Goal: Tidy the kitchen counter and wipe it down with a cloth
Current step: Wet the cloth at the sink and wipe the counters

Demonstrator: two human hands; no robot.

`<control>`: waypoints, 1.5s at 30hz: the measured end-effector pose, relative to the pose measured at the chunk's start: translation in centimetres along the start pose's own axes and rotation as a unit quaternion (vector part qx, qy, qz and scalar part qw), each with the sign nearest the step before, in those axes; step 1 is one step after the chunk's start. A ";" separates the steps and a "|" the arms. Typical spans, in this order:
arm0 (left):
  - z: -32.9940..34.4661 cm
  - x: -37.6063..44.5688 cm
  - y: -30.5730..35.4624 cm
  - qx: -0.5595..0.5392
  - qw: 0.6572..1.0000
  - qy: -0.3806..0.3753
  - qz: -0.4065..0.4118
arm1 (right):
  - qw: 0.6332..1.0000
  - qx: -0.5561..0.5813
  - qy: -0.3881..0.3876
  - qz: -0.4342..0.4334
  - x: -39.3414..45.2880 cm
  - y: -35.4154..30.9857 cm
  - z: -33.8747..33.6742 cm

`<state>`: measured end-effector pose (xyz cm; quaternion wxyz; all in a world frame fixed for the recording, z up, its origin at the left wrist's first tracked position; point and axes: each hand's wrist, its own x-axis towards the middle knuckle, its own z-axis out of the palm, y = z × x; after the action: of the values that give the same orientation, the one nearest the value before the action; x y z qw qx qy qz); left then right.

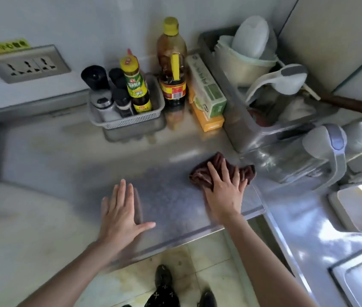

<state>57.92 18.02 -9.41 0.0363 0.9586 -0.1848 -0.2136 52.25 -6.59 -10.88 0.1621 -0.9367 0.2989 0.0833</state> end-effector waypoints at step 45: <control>-2.1 -3.7 -6.8 -0.105 0.965 -0.092 -0.224 | 0.977 -0.060 -0.043 -0.201 6.3 -11.1 1.0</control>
<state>58.00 25.70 -7.01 0.0714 0.9426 0.0556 -0.3215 63.76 -1.08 -10.58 0.1314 -0.9813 0.0914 0.1074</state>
